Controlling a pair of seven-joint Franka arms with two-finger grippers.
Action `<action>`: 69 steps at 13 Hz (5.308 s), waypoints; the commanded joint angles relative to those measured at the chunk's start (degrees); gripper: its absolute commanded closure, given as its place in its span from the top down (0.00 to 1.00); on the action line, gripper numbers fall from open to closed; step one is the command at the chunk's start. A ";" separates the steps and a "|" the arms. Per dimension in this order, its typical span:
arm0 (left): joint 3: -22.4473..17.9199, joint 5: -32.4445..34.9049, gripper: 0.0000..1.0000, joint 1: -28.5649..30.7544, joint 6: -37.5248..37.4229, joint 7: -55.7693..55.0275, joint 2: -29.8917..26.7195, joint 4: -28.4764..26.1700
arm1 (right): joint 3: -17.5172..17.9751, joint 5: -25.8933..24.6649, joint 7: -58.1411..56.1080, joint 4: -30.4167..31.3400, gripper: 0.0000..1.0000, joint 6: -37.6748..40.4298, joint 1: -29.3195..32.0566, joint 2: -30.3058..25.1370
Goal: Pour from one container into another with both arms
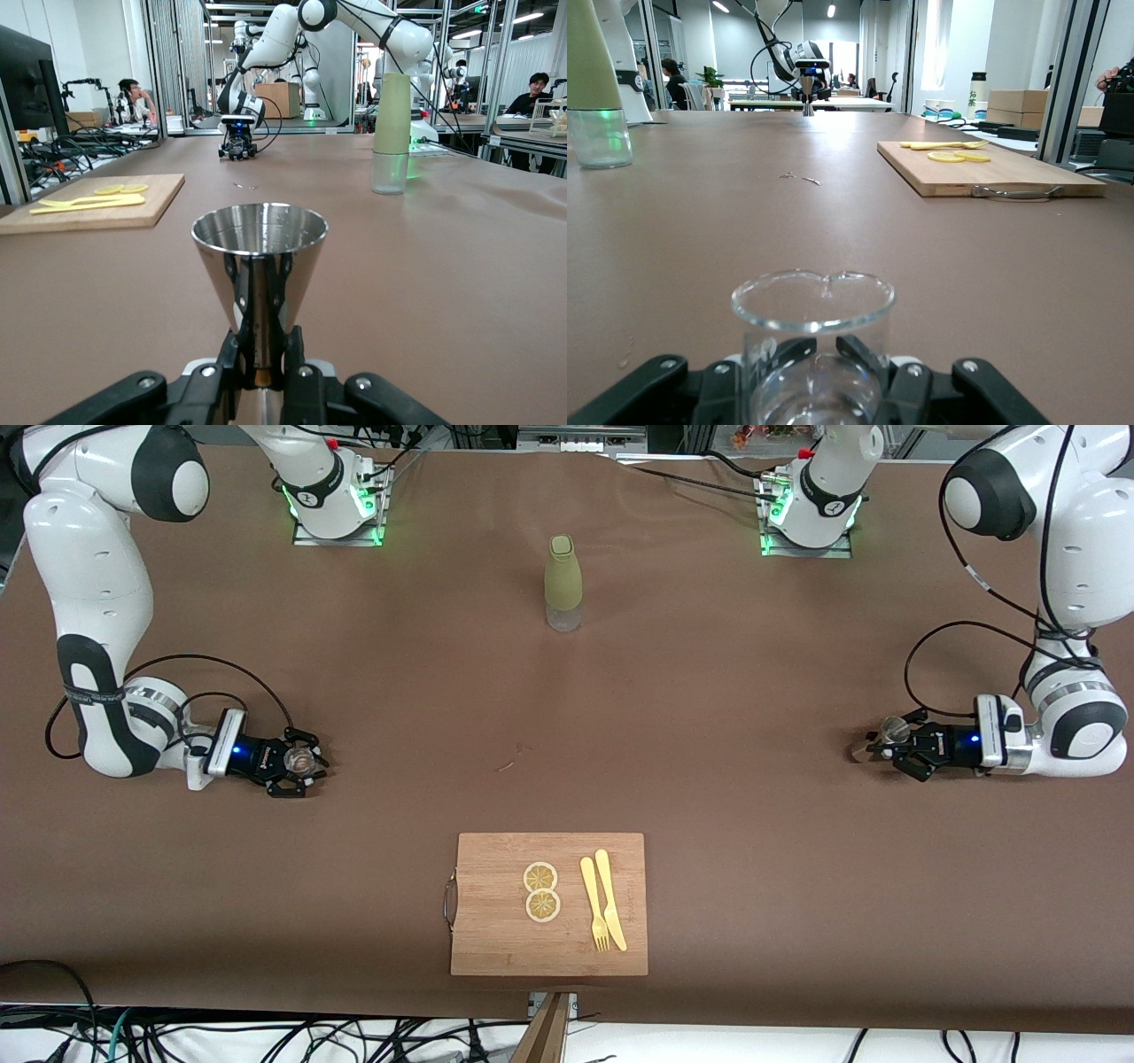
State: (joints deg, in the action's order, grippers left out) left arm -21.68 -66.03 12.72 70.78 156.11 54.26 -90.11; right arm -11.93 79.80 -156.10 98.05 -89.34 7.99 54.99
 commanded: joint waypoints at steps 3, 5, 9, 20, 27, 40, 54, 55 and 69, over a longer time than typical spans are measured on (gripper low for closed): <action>-0.30 2.92 0.00 2.66 -1.44 9.90 0.67 -1.38 | -0.46 -0.25 -3.33 -0.58 0.99 0.84 0.27 0.12; -0.30 3.10 0.00 2.92 -1.44 10.79 1.11 -0.59 | -1.16 -0.96 -3.33 -0.58 0.99 0.84 0.36 -0.32; -0.30 2.92 0.00 3.36 -1.35 10.88 3.13 -0.41 | -3.62 -2.45 -2.72 -0.23 0.99 0.23 0.45 -2.16; -0.91 8.09 1.00 2.66 -1.17 4.32 4.63 5.64 | -6.17 -33.46 31.51 2.24 0.99 -9.27 0.89 -23.33; -1.79 21.97 1.00 1.00 -0.82 -20.81 2.18 11.19 | -6.17 -48.23 61.93 2.59 0.99 -9.71 -0.78 -33.00; -1.35 37.81 1.00 -5.86 -8.38 -72.48 -18.30 16.46 | 4.97 -75.84 123.68 2.50 0.98 -4.97 -4.65 -50.06; -0.56 44.38 1.00 -21.59 -0.14 -108.65 -33.68 16.11 | 6.58 -80.15 146.52 -1.01 0.99 -4.61 -6.76 -54.90; -0.12 46.15 1.00 -21.86 0.32 -106.65 -33.87 16.02 | 6.48 -80.32 146.87 -1.71 0.99 -4.44 -6.85 -54.81; 12.71 63.12 1.00 -23.97 3.13 -147.77 -40.81 16.46 | 6.57 -80.41 143.37 -5.94 0.99 -2.06 -7.02 -52.79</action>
State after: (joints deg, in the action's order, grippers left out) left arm -9.78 -5.93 -10.89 72.99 9.53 14.72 -72.90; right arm -5.02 -0.19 -11.09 93.67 -92.36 1.39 1.65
